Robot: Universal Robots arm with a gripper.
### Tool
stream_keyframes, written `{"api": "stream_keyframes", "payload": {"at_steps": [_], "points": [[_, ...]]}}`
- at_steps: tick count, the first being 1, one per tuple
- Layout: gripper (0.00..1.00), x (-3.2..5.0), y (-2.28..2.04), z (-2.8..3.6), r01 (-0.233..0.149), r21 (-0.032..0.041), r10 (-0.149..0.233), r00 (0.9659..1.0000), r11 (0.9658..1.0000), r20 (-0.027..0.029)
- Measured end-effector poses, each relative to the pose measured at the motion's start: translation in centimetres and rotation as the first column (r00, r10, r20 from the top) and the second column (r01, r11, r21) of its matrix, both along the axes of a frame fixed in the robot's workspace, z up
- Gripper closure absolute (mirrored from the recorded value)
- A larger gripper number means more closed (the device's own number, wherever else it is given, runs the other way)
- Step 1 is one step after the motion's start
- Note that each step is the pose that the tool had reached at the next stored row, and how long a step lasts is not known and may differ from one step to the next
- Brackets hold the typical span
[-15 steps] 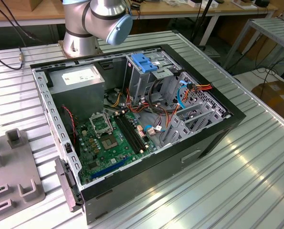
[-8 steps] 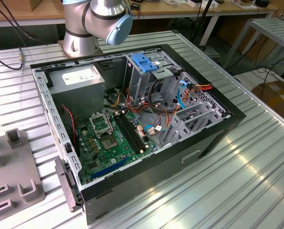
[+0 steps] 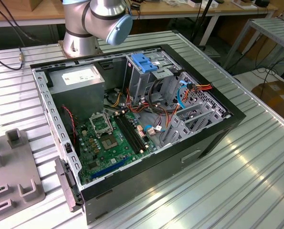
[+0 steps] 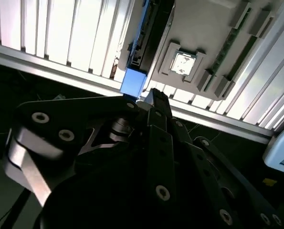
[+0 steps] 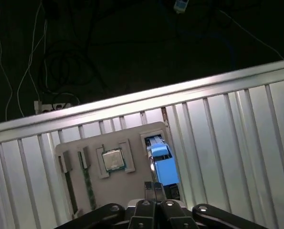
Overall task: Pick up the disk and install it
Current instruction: 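Pick up the disk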
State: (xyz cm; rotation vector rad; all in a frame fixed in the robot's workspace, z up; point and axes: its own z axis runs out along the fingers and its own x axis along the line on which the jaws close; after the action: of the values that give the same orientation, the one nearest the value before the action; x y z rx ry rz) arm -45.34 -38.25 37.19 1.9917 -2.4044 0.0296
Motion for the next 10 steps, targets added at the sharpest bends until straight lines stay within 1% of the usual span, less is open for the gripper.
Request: {"api": "stream_keyframes", "payload": {"at_steps": [1,2,3,5,6,7,8,9,10], "points": [[0.9,0.0,0.0,-0.14,-0.029,0.0001,0.029,0.9996,0.9996,0.0019],[0.89,0.0,0.0,-0.2,-0.043,0.0,0.043,0.9991,0.9991,0.0026],[0.83,0.01,0.01,-0.3,-0.069,-0.0001,0.069,0.9976,0.9976,0.0032],[0.71,0.01,0.03,-0.42,-0.09,-0.0001,0.09,0.9959,0.9959,0.004],[0.71,0.01,0.03,-0.49,-0.099,-0.0002,0.099,0.995,0.9951,0.0047],[0.64,0.01,0.03,-0.55,-0.107,-0.0002,0.107,0.9943,0.9943,0.0053],[0.64,0.01,0.04,-0.62,-0.114,-0.0003,0.114,0.9935,0.9935,0.0058],[0.58,0.01,0.04,-0.7,-0.121,-0.0005,0.121,0.9926,0.9927,0.0067],[0.58,0.01,0.04,-0.88,-0.13,-0.0007,0.13,0.9915,0.9916,0.0084]]}}
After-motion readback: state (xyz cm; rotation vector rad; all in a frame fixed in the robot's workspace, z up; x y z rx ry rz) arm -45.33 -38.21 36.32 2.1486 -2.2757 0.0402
